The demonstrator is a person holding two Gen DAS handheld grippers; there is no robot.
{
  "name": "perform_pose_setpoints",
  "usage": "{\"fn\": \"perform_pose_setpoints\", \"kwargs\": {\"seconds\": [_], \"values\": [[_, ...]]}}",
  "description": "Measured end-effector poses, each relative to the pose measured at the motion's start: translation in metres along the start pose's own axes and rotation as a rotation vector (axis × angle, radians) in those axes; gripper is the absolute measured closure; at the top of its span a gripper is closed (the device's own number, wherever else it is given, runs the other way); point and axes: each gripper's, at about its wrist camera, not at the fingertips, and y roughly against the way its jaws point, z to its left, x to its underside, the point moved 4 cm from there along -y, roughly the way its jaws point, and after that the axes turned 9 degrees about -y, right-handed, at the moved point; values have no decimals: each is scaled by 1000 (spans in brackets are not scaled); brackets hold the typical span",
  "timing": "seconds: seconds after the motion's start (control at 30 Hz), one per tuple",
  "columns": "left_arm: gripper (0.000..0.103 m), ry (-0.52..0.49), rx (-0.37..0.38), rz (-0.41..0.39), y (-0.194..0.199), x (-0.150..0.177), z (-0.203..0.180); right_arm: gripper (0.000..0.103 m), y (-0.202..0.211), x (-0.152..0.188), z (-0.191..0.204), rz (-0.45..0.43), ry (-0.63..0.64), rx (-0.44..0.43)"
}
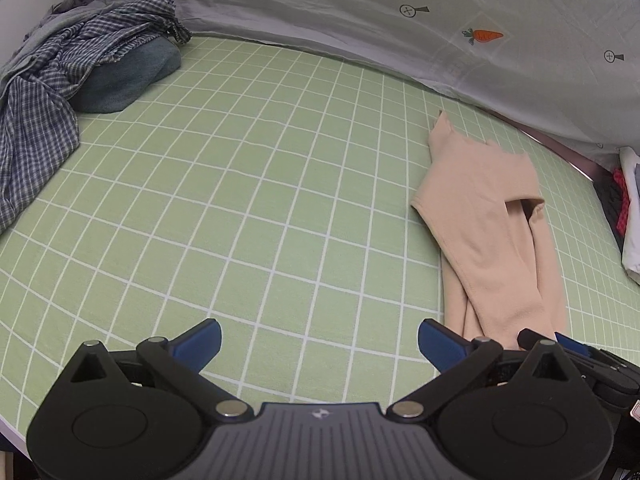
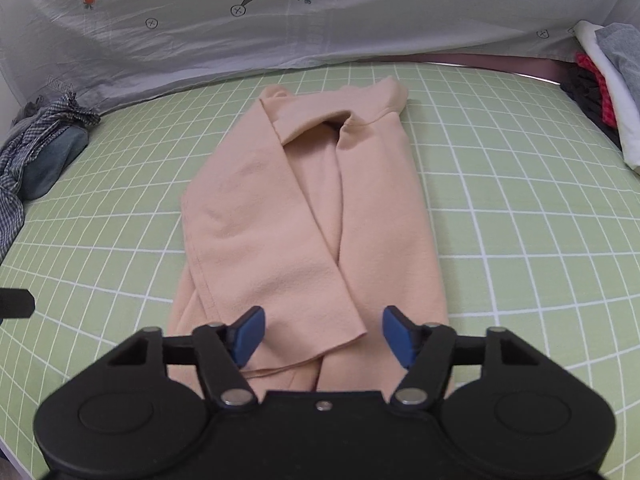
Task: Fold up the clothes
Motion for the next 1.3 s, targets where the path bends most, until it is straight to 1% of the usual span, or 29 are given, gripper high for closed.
{"fn": "perform_pose_setpoints", "kwargs": {"seconds": [0.03,0.07,0.1,0.13,0.17,0.2,0.33,0.43,0.6,0.83,1.0,1.13,1.3], "values": [[0,-2,-1,-6,1,-1,2,53,-1,1,1,3,-2,-1],[0,-7,-1,-10,2,-2,2,60,-2,1,1,3,-7,-4],[0,-10,-1,-14,3,-3,3,72,-2,2,2,2,-10,-7],[0,-12,0,-16,4,-4,3,79,-1,2,2,0,-11,-8],[0,-13,0,-16,4,-4,3,90,-1,1,1,-5,-10,-6],[0,-15,0,-17,4,-4,3,97,1,1,0,-12,-13,-9],[0,-22,9,-16,5,-3,-3,98,13,0,0,-43,-19,-43],[0,-30,33,-17,4,0,-13,99,27,0,1,-69,-9,-67],[0,-70,66,-4,3,12,-39,99,51,12,2,-85,56,-69],[0,-139,127,43,-5,40,-83,99,76,46,-27,-28,24,-52],[0,-175,137,79,-8,58,-102,99,85,68,-48,13,-9,-38],[0,-200,142,109,-11,72,-116,99,86,81,-57,46,-17,-45],[0,-182,122,141,-13,83,-117,99,85,91,-64,83,-13,-63]]}}
